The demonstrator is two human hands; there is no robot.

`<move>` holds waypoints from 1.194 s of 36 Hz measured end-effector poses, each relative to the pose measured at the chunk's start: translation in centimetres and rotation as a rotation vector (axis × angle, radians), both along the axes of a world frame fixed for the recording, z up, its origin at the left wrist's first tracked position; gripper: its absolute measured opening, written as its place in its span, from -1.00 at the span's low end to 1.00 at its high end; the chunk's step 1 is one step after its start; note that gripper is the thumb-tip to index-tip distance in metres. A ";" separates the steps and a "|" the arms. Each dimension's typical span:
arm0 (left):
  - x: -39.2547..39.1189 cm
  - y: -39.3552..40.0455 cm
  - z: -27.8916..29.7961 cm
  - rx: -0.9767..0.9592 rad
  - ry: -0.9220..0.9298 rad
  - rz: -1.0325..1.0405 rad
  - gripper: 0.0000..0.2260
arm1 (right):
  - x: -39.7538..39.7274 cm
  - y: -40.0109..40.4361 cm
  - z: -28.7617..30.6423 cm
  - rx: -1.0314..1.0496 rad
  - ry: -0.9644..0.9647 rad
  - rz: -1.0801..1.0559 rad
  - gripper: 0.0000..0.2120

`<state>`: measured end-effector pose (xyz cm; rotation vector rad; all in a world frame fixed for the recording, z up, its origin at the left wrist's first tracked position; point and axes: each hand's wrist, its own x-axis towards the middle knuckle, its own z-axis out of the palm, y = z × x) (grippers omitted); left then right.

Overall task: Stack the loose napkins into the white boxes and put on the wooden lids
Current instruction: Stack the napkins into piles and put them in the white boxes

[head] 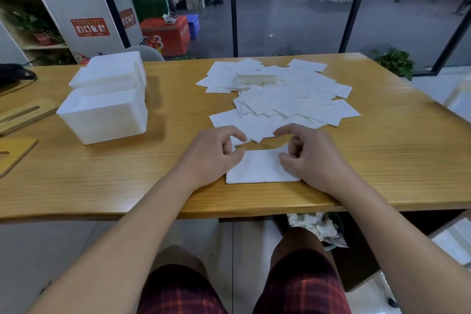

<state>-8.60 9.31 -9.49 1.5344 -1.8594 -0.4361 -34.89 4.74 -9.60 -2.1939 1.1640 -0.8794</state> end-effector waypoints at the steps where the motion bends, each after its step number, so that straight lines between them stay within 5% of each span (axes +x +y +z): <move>1: 0.0 0.0 -0.2 -0.003 -0.033 0.007 -0.89 | 0.0 0.0 0.0 -0.012 0.011 -0.007 -0.66; 6: -0.1 0.1 -0.3 -0.069 -0.181 0.125 -0.90 | 0.2 -0.7 0.0 -0.137 -0.010 -0.051 -0.74; 13: 0.1 -1.6 -0.4 -0.147 -0.126 0.173 -0.98 | 2.4 -4.2 -0.6 -0.313 0.169 -0.031 -0.84; 22: 0.6 -2.9 -1.0 -0.083 -0.041 0.106 -0.83 | 4.4 -5.7 -0.2 -0.360 0.245 0.020 -0.91; 29: 0.6 -3.6 -0.8 -0.086 -0.050 0.166 -0.88 | 4.3 -5.8 -0.4 -0.252 0.197 0.028 -0.92; 37: -0.6 -6.4 -0.6 0.002 -0.265 0.291 -0.66 | 4.0 -5.7 -0.6 -0.109 0.130 0.021 -0.90; 43: -1.0 -7.3 -0.3 0.060 -0.130 0.305 -0.70 | 4.1 -5.5 -0.5 -0.101 0.125 0.020 -0.91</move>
